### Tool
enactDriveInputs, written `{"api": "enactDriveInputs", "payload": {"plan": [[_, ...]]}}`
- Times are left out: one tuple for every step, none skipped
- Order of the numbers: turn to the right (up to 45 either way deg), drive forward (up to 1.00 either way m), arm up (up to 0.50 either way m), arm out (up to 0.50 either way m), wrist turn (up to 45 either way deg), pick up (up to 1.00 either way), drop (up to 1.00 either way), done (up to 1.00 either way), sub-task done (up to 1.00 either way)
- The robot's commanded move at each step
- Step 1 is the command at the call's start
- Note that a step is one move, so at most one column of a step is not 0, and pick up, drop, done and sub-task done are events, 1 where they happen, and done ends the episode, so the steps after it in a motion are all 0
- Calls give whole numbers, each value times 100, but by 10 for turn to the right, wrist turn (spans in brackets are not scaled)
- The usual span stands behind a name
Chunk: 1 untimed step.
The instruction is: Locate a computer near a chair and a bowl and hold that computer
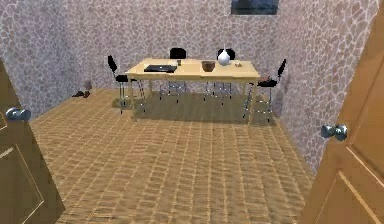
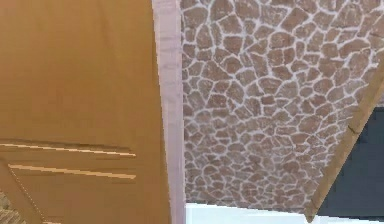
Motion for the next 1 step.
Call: {"api": "enactDriveInputs", "payload": {"plan": [[30,0,0,0,0,0,0,0,0]]}}
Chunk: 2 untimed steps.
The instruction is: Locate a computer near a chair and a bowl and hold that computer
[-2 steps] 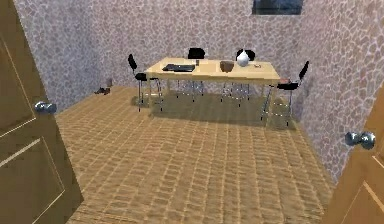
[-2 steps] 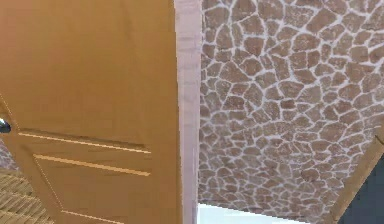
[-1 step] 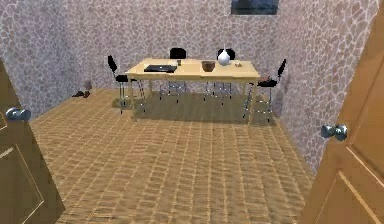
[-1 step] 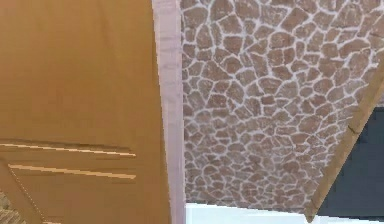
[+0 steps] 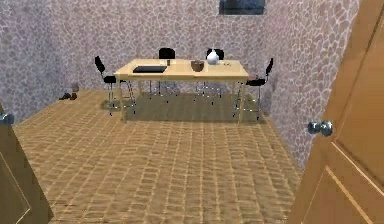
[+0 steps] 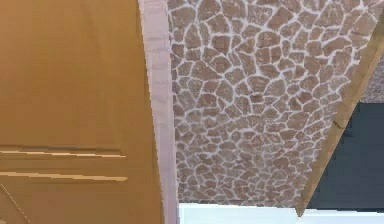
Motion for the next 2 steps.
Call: {"api": "enactDriveInputs", "payload": {"plan": [[0,70,0,0,0,0,0,0,0],[30,0,0,0,0,0,0,0,0]]}}
